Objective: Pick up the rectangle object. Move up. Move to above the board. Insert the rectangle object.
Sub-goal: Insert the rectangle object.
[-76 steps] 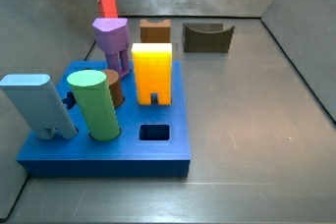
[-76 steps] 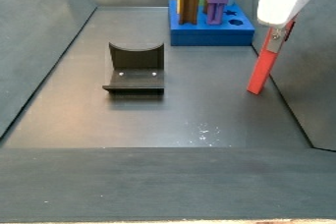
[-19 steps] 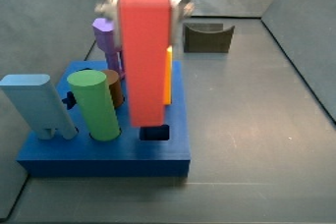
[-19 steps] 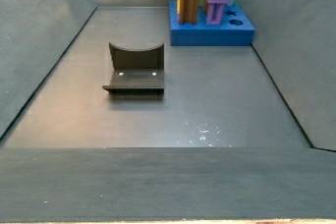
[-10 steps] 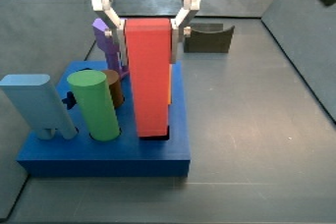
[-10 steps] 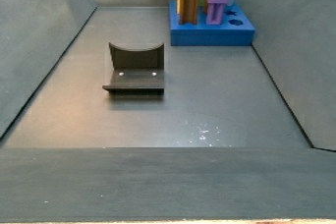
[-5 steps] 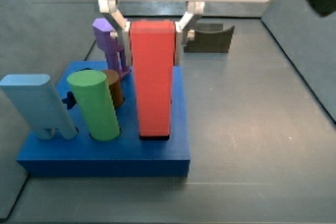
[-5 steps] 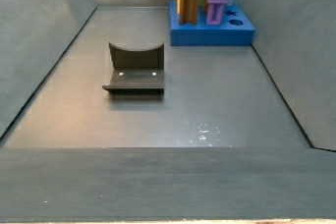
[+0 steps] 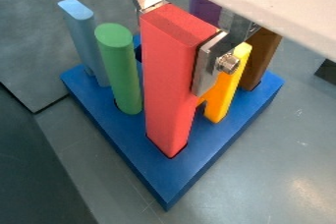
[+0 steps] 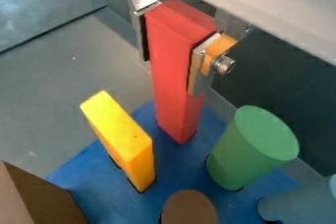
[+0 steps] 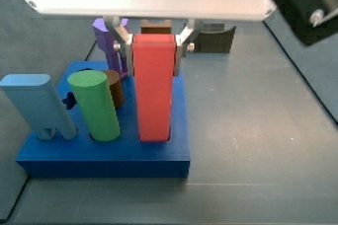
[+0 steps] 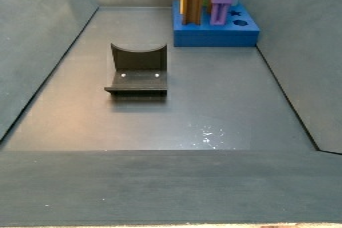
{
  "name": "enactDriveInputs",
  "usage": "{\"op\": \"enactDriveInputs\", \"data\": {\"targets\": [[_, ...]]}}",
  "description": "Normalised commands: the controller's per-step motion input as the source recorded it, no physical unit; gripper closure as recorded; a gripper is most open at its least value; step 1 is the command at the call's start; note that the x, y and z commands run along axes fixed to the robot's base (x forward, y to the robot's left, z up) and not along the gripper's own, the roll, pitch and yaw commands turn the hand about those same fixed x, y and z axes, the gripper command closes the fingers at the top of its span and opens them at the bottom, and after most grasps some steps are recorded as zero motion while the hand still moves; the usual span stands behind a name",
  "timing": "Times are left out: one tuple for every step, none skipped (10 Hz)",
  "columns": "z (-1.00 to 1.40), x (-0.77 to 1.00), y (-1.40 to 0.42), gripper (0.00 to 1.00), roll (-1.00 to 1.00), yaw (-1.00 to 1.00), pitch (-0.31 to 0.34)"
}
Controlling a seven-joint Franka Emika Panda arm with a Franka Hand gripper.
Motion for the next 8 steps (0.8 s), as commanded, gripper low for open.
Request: {"op": "enactDriveInputs", "data": {"targets": [[-0.46, 0.00, 0.00, 1.00, 0.02, -0.02, -0.011], [-0.55, 0.00, 0.00, 1.00, 0.05, -0.01, 0.000], [-0.58, 0.00, -0.01, 1.00, 0.07, 0.00, 0.000], [-0.65, 0.00, -0.09, 1.00, 0.11, 0.00, 0.000], [-0.64, 0.00, -0.14, 1.00, 0.14, 0.00, 0.000], [-0.61, 0.03, -0.18, 1.00, 0.14, 0.00, 0.000], [-0.43, 0.13, -0.18, 1.00, 0.11, 0.00, 0.029], [-0.38, 0.19, -0.17, 1.00, 0.12, 0.00, 0.069]]}}
